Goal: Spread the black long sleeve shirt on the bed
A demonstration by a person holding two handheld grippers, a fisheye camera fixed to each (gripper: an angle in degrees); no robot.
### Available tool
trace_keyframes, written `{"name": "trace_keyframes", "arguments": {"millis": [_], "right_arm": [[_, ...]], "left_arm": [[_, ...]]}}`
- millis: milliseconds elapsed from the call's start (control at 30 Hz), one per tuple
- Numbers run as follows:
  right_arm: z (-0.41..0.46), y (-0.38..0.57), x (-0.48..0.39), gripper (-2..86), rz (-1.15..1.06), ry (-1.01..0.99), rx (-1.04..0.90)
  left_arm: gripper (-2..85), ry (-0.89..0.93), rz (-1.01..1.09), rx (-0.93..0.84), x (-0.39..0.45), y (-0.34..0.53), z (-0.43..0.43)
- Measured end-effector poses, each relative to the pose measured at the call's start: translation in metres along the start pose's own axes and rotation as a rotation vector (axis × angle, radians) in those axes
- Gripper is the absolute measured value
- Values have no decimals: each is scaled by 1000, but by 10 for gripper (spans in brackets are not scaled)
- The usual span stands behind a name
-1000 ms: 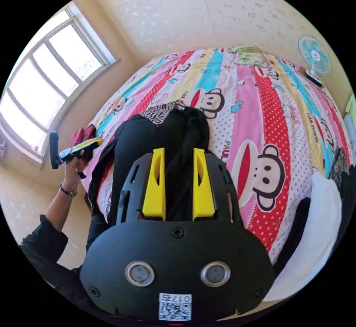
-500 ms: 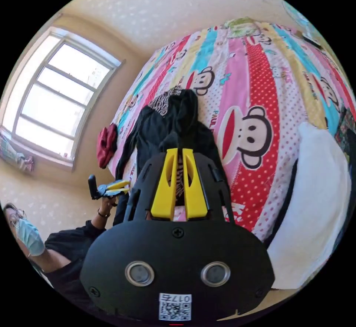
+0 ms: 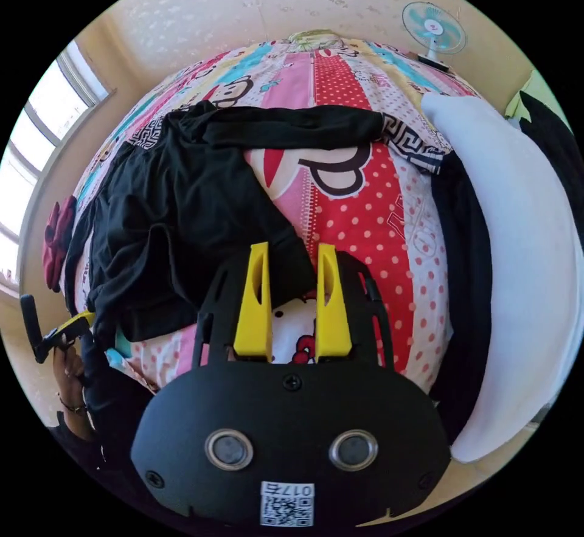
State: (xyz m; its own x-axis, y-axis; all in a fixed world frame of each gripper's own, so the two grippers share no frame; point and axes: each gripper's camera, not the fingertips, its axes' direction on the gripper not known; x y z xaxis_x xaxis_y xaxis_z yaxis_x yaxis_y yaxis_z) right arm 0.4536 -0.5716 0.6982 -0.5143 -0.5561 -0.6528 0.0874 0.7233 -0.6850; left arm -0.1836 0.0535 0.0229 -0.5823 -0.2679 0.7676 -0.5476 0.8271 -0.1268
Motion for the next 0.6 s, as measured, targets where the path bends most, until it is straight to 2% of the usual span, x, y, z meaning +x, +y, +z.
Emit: {"name": "trace_keyframes", "arguments": {"millis": [100,233,400,500,567,600], "right_arm": [[-15,-21,0,50,-25,-91,-151],[-102,5,3,40,-121,-234,-89],[-169,110,4,46,-189,-41,-51],[-144,156,17,59,-132,29,-104],[-118,171,26,64,-79,43,-176],[-110,179,29,67,-54,76,-207]], "left_arm": [[-4,56,90,-71,-13,-1,-21],[-8,160,121,-85,-32,16,-101],[-4,159,98,-82,-47,65,-177],[24,132,-21,-84,-73,88,-170],[109,48,-151,-26,-104,96,-178],[120,28,-180,3,-112,97,-185]]}}
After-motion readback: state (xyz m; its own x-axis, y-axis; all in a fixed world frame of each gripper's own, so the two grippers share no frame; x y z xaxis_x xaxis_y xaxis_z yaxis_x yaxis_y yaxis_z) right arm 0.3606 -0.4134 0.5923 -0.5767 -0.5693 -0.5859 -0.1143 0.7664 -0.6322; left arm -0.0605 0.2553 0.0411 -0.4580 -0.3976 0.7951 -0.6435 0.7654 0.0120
